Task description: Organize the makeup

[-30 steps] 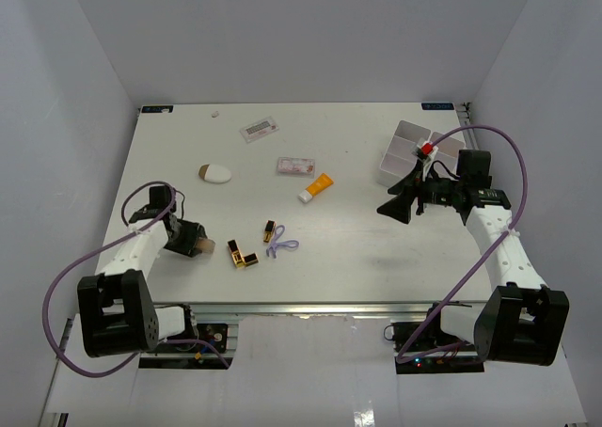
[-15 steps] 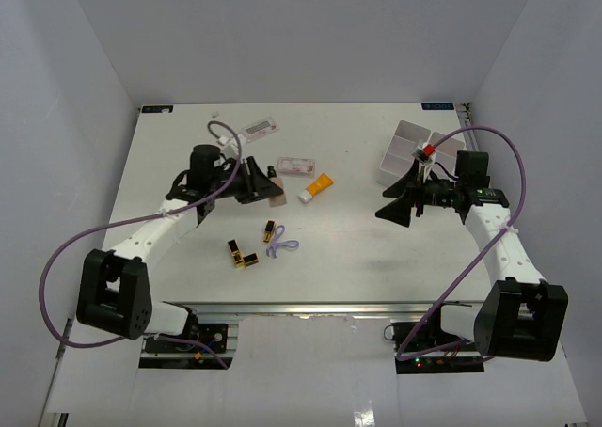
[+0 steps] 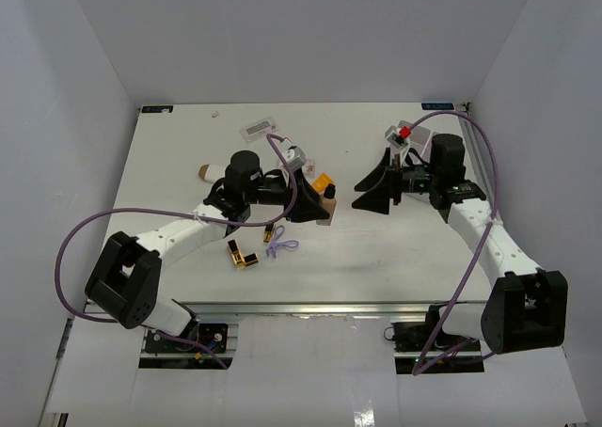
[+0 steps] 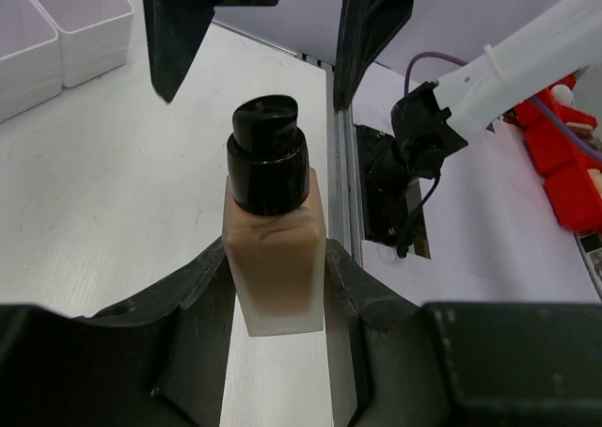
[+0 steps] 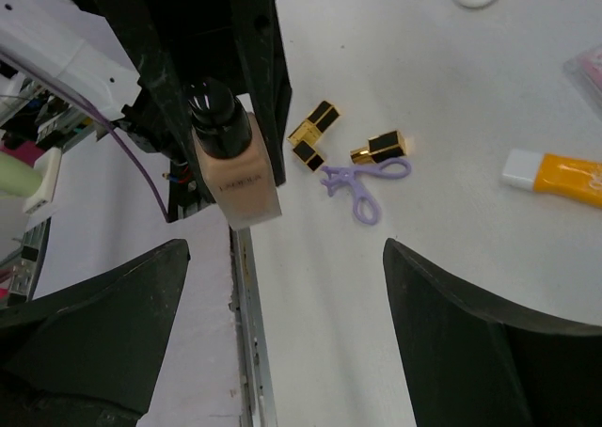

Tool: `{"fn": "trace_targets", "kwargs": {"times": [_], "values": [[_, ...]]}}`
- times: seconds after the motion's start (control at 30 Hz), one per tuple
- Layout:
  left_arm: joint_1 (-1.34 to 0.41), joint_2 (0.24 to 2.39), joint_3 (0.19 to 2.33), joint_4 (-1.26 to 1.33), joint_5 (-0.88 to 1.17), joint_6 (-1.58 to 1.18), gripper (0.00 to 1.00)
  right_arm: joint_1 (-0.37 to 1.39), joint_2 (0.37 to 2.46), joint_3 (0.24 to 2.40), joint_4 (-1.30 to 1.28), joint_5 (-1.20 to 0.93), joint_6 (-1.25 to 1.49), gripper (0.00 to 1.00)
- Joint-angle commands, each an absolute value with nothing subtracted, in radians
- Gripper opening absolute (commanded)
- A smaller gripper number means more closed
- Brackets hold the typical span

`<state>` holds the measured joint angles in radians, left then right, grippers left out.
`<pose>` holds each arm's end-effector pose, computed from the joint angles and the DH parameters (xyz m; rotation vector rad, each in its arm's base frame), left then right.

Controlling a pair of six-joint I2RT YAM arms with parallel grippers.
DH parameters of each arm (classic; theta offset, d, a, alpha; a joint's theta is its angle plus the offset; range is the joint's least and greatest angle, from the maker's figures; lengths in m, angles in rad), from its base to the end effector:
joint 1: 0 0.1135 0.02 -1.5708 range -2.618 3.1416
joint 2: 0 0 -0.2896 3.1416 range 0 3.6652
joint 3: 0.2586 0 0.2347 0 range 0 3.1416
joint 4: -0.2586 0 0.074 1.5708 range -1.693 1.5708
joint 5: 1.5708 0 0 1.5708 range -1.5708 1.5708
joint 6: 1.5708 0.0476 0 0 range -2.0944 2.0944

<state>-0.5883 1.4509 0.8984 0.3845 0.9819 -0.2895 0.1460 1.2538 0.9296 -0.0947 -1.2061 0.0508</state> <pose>0.2351 -0.2044 0.3162 1.0330 1.5991 -1.4624 0.2379 0.0799 0.3363 -0.8638 1.7085 1.3092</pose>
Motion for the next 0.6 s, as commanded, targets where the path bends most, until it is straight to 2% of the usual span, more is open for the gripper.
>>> {"fn": "trace_targets", "kwargs": {"times": [0.0, 0.3, 0.57], "values": [[-0.599, 1.445, 0.860, 0.530, 1.068, -0.215, 0.00, 0.239, 1.244, 0.894, 0.156, -1.226, 0.174, 0.90], [-0.607, 1.424, 0.811, 0.604, 1.080, -0.257, 0.00, 0.288, 1.295, 1.009, -0.018, -1.302, -0.111, 0.90], [-0.619, 1.415, 0.809, 0.620, 1.084, -0.276, 0.00, 0.350, 1.366, 1.119, -0.237, -1.240, -0.293, 0.90]]}}
